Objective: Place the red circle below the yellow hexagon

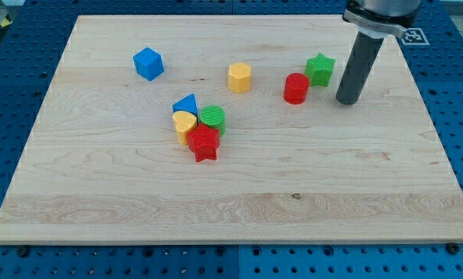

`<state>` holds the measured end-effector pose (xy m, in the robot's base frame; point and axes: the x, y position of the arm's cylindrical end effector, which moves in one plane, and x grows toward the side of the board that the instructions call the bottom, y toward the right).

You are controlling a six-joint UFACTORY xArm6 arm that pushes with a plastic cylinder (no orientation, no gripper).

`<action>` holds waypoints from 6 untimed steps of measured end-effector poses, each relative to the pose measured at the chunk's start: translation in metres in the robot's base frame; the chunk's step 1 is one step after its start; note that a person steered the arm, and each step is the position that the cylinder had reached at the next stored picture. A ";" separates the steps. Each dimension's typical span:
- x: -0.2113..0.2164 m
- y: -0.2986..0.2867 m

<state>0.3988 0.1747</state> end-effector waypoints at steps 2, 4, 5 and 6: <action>-0.005 -0.055; -0.021 -0.082; -0.009 -0.095; -0.008 -0.124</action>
